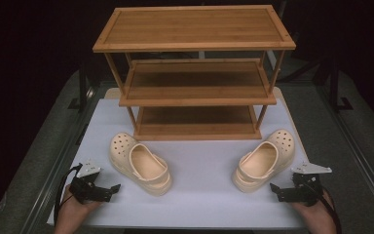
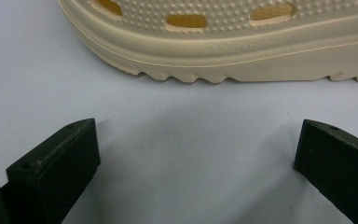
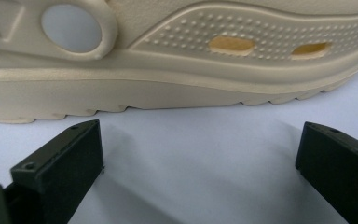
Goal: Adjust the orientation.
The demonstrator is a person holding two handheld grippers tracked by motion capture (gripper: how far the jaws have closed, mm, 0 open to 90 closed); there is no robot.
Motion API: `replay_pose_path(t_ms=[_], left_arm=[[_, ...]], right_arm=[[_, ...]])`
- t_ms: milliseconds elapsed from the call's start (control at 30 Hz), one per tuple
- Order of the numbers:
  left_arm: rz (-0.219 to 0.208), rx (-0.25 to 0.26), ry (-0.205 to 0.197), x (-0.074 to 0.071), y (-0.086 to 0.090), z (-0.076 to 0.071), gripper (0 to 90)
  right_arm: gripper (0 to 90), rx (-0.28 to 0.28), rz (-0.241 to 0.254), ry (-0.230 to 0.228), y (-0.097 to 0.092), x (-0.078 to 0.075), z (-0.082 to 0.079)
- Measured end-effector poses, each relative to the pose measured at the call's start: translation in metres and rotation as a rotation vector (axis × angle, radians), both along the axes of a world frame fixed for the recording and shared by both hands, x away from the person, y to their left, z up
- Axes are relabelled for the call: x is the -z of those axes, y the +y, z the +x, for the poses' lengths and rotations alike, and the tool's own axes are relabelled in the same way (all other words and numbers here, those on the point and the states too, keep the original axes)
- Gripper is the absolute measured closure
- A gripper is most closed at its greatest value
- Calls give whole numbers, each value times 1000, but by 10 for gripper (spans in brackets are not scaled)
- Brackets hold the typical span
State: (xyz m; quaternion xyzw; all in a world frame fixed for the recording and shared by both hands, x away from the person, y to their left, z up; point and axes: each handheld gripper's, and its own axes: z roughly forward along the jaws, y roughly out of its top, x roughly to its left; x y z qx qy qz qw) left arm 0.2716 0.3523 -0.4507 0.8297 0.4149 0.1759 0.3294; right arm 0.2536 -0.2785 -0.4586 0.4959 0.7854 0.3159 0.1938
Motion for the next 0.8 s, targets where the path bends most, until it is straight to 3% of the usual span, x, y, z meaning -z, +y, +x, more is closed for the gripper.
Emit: replay_pose_path(t_ms=[400,500,633,800], left_arm=[[-3,-15,-3,-2,1,-2,18],[-24,-17,-1,-6,4,-4,118],[-32,-34,-3,-12,8,-5,174],[-48,-44,-25,-21,13,-6,403]], right_arm=[[3,-1,-1,-4,0,0,0],[3,-1,0,-4,0,0,0],[3,-2,0,-4,0,0,0],[3,-2,0,-5,0,0,0]])
